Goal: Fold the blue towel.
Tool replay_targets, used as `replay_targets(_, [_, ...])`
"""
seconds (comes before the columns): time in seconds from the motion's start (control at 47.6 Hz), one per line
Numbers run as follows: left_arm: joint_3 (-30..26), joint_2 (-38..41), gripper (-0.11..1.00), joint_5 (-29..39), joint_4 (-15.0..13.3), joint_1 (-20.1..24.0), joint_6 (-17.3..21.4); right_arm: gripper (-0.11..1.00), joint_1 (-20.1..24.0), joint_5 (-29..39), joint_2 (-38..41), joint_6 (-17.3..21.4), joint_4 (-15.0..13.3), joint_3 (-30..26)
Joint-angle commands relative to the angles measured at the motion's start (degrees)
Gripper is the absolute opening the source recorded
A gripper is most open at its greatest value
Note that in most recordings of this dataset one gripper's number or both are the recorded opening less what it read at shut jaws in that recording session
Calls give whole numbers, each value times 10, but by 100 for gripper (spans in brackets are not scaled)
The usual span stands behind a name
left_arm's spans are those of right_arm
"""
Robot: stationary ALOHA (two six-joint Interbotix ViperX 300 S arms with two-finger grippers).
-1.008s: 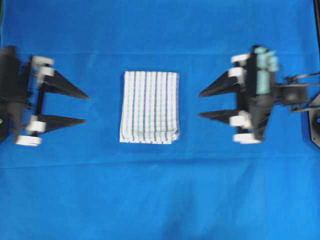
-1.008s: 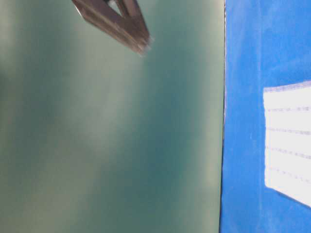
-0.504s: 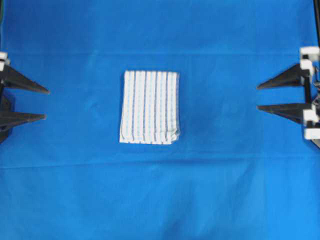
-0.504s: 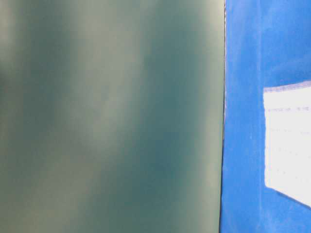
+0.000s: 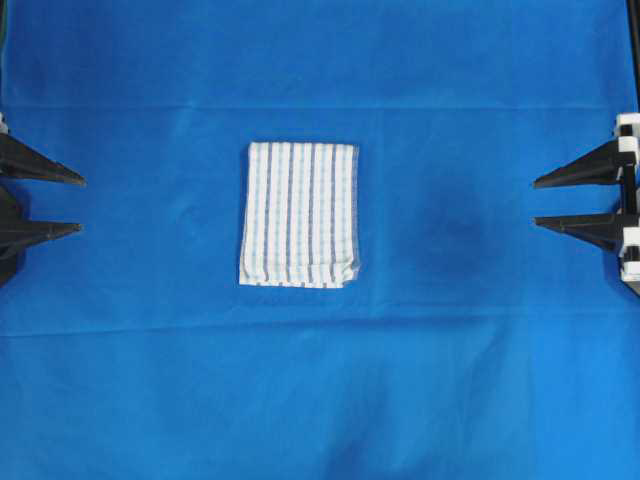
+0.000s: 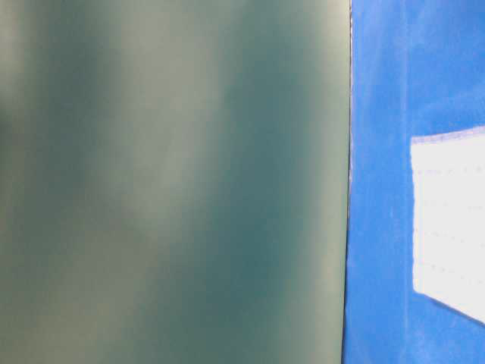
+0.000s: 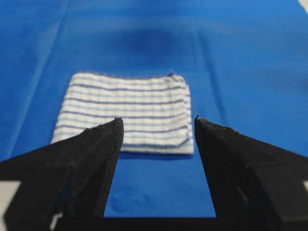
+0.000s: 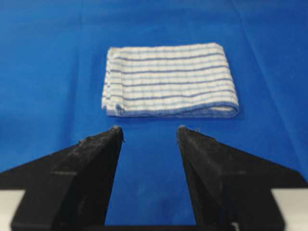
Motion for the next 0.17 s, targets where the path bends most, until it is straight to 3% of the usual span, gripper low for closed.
replay_targets(0.0, [-7, 5, 55, -6, 0, 2, -1, 56, -2, -7, 5, 1, 2, -8])
replay_targets(0.147, [-6, 7, 55, -6, 0, 2, -1, 56, -2, -5, 5, 1, 2, -9])
